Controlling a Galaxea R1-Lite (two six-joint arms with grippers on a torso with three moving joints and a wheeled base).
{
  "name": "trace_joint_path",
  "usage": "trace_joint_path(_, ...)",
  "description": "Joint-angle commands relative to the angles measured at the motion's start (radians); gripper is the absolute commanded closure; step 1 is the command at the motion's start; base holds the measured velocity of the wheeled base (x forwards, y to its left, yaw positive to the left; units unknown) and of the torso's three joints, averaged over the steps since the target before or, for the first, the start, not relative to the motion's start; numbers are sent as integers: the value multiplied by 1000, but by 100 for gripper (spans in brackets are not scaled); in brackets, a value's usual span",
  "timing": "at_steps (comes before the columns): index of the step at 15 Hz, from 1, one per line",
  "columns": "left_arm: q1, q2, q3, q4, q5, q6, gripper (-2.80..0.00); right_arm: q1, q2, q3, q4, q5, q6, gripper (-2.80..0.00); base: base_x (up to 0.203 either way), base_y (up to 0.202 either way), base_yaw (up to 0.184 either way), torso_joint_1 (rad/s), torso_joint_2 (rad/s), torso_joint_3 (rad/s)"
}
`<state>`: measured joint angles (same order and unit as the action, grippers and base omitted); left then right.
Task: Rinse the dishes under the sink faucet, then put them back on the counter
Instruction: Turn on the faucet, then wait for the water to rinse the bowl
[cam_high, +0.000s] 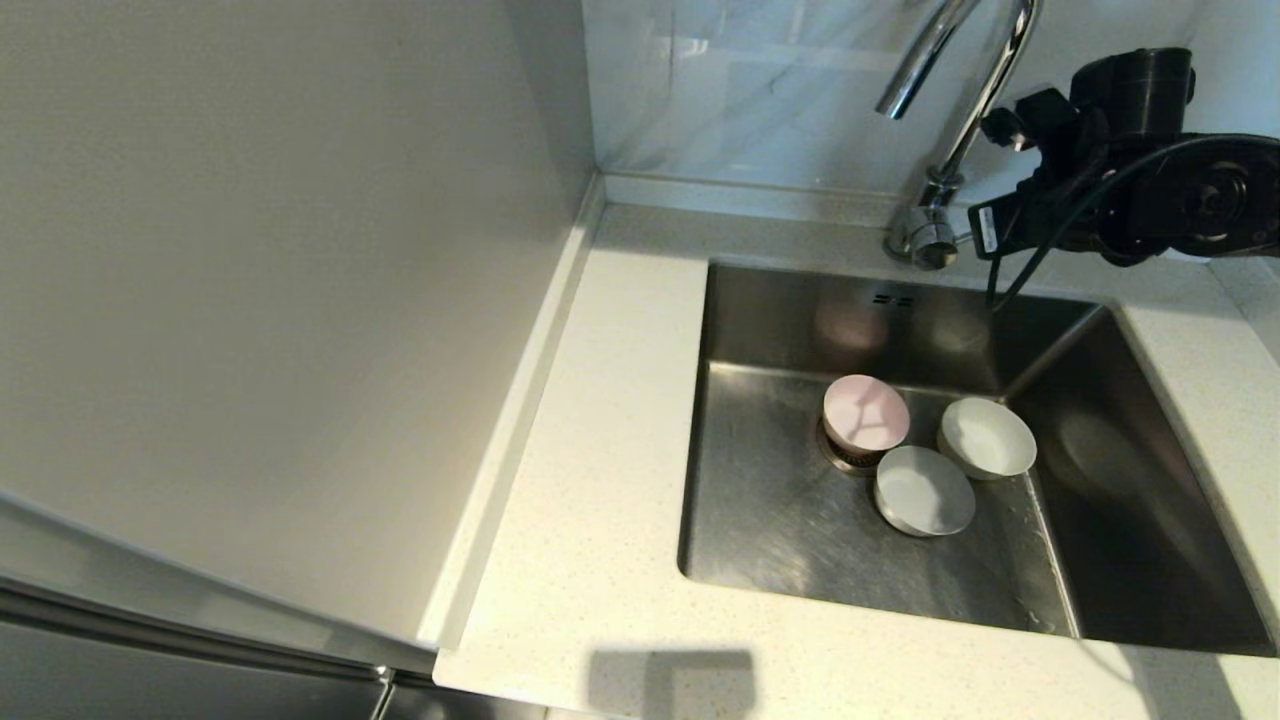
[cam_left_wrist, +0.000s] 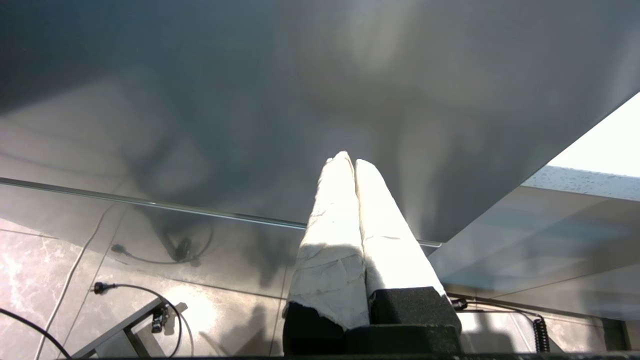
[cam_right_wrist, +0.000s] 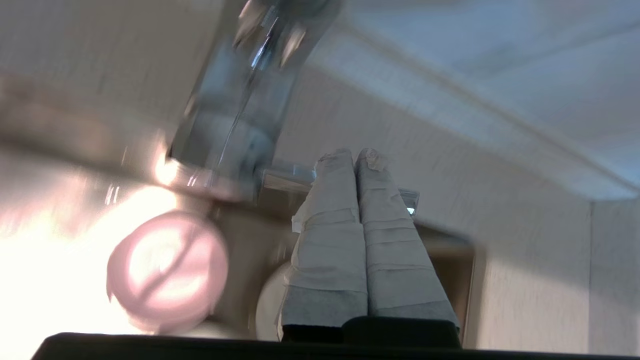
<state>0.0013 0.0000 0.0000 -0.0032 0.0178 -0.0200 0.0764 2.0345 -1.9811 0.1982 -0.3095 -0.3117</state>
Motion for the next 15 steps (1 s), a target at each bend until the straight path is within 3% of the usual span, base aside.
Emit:
trace_joint_path(1, 0, -3, 0, 0, 1, 0, 0, 0, -49, 2, 137, 0, -2, 0, 0, 0, 0, 0, 0, 0)
trace_joint_path(3, 0, -3, 0, 0, 1, -1, 0, 0, -72, 8, 196, 6, 1, 0, 0, 0, 0, 0, 0, 0)
trace_joint_path(9, 0, -3, 0, 0, 1, 0, 0, -11, -93, 5, 181, 11, 41, 0, 0, 0, 0, 0, 0, 0)
trace_joint_path(15, 0, -3, 0, 0, 1, -1, 0, -138, -218, 68, 181, -3, 41, 0, 0, 0, 0, 0, 0, 0)
